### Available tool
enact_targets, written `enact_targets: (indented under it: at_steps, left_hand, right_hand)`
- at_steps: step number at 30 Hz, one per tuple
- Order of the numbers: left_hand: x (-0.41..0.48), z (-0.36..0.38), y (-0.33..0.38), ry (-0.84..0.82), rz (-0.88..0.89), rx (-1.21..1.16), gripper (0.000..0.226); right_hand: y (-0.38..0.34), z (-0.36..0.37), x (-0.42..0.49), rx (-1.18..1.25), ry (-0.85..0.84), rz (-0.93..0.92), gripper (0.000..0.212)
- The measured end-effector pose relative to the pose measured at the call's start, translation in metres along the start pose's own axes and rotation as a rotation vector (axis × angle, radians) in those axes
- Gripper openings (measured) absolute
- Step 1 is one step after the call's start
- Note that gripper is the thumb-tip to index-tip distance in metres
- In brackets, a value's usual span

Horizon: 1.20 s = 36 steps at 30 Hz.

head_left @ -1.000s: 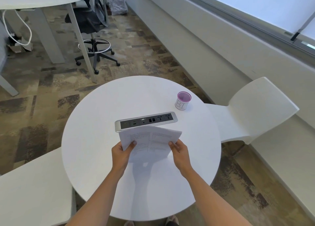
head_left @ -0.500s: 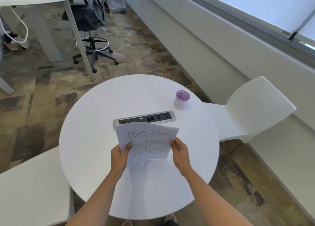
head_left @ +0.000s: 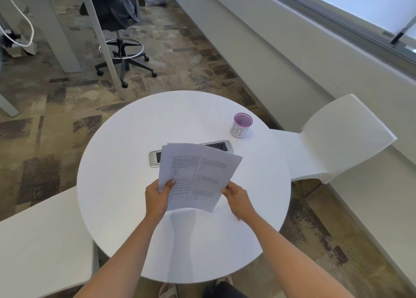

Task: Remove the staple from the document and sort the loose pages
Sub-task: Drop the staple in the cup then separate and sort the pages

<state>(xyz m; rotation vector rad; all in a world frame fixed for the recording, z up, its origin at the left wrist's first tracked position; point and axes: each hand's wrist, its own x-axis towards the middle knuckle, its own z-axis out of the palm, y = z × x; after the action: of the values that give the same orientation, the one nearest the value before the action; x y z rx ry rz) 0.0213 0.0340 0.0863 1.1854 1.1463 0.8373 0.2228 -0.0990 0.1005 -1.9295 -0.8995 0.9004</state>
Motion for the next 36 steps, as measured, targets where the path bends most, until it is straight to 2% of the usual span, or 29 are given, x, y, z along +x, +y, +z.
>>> enact_targets:
  at_steps: [2,8,10,15,17,19,21,24,26,32,34,36]
  left_hand:
    - [0.002,-0.001,0.005,0.007,0.013,0.047,0.003]
    - [0.008,-0.010,0.009,0.049,0.044,0.211,0.016]
    - [0.008,-0.015,0.010,0.063,0.040,0.236,0.016]
    - [0.006,-0.023,0.012,0.058,0.022,0.258,0.013]
    - [0.006,-0.024,0.012,0.044,0.009,0.260,0.011]
    - [0.006,-0.024,0.012,0.034,-0.007,0.260,0.007]
    - [0.006,-0.023,0.012,0.026,-0.015,0.262,0.009]
    - [0.006,-0.020,0.013,0.013,-0.035,0.260,0.006]
    - [0.004,-0.019,0.015,0.017,-0.043,0.248,0.004]
    - [0.004,-0.018,0.019,0.008,-0.057,0.231,0.005]
    - [0.004,-0.019,0.020,0.003,-0.062,0.231,0.005]
    - [0.005,-0.020,0.021,0.000,-0.060,0.235,0.006]
  right_hand:
    - [0.014,-0.009,0.006,-0.076,-0.020,0.059,0.032]
    - [0.057,-0.034,0.013,-0.218,0.127,0.237,0.033]
    - [0.071,-0.040,0.011,-0.302,0.116,0.270,0.038]
    - [0.088,-0.045,0.004,-0.664,-0.043,0.190,0.058]
    - [0.087,-0.047,0.006,-0.762,-0.174,0.099,0.070]
    - [0.085,-0.048,0.010,-0.894,-0.328,-0.026,0.073]
    - [0.084,-0.050,0.015,-0.988,-0.433,-0.123,0.066]
    - [0.085,-0.050,0.022,-1.042,-0.467,-0.179,0.040]
    - [0.086,-0.046,0.024,-1.030,-0.433,-0.186,0.029]
    - [0.101,-0.022,0.024,-1.193,-0.311,-0.249,0.022]
    - [0.107,-0.014,0.021,-1.133,-0.261,-0.185,0.018]
    - [0.106,-0.007,0.020,-0.950,-0.171,-0.101,0.010]
